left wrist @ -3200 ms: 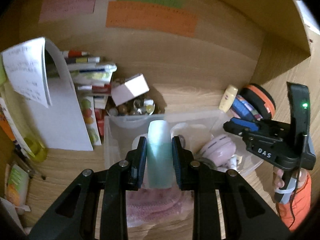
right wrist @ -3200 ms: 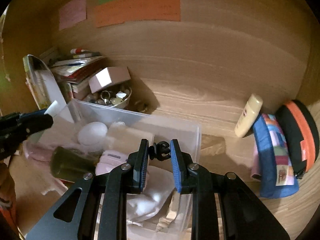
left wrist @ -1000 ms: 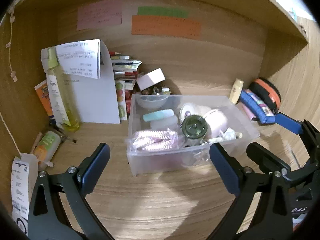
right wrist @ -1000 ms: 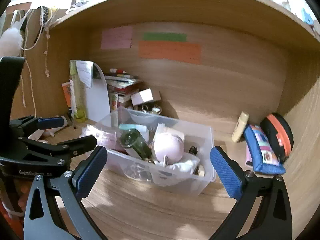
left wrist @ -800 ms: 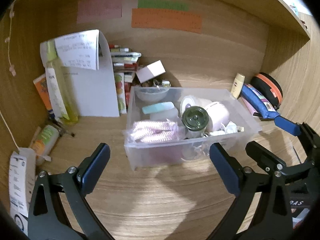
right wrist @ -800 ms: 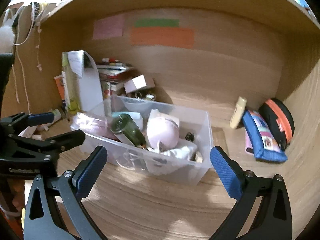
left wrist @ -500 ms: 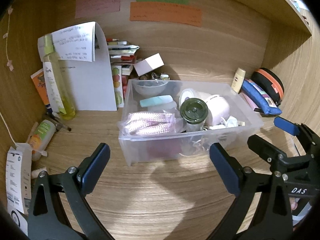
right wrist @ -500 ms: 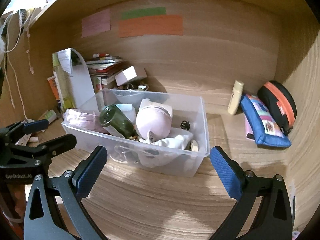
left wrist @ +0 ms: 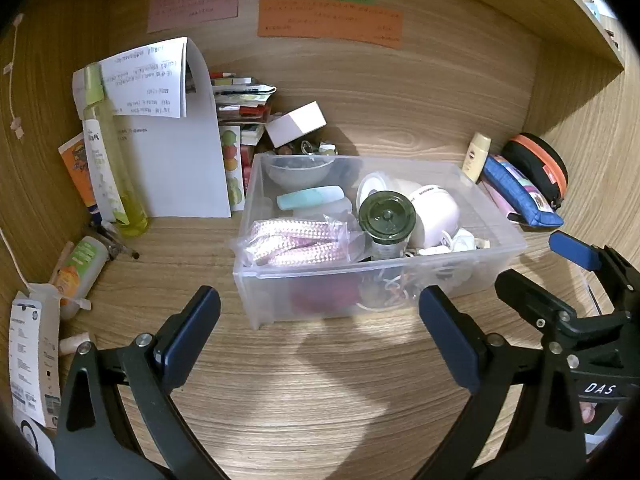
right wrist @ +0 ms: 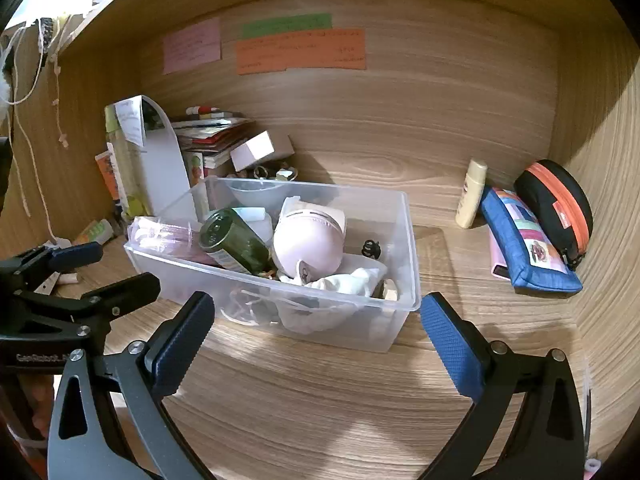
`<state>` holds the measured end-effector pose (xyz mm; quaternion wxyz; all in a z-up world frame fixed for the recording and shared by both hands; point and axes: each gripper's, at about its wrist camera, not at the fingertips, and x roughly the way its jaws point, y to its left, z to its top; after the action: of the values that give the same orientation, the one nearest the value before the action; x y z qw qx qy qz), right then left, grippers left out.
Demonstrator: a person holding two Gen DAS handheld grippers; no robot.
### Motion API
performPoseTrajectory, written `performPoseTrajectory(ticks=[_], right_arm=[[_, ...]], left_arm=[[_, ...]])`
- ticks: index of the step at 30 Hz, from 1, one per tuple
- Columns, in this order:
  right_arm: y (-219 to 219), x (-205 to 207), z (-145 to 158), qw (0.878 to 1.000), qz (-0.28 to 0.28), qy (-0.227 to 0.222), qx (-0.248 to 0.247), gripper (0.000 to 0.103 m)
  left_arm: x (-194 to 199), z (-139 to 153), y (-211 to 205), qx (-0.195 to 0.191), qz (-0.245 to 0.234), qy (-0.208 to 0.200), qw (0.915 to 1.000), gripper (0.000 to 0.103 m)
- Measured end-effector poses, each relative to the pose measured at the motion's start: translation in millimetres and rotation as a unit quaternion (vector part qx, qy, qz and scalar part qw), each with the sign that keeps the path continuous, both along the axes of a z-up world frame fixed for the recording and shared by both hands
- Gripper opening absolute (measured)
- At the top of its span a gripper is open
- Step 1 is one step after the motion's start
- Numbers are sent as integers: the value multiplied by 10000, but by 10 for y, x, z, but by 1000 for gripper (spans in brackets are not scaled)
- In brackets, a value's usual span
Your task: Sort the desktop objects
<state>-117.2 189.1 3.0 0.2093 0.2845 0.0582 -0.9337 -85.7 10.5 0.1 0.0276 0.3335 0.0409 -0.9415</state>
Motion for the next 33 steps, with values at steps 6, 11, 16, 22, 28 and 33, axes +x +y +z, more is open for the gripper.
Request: performPoseTrajectory(ticks=[6, 11, 16, 22, 28, 33], right_arm=[[-21, 12, -1, 10000, -10, -20, 11, 103], [-21, 26, 10, 10000, -20, 7, 30, 103], [-22, 35, 19, 10000, -18, 22, 25, 103], [-18, 36, 32, 10000, -9, 31, 25, 103], [-35, 41, 24, 10000, 59, -25, -29, 103], [-43, 49, 25, 10000, 65, -38, -30, 103]], left_arm=[[-26, -28, 22, -23, 12, -56, 10000, 101], [-26, -26, 23, -15, 7, -57, 10000, 101], [-24, -22, 29, -22, -4, -52, 10000, 101], [-33, -14, 24, -14, -16, -55, 10000, 101], [-32, -17, 22, -18, -33, -67, 10000, 101], [-33, -19, 20, 19, -77, -91, 9999, 101]])
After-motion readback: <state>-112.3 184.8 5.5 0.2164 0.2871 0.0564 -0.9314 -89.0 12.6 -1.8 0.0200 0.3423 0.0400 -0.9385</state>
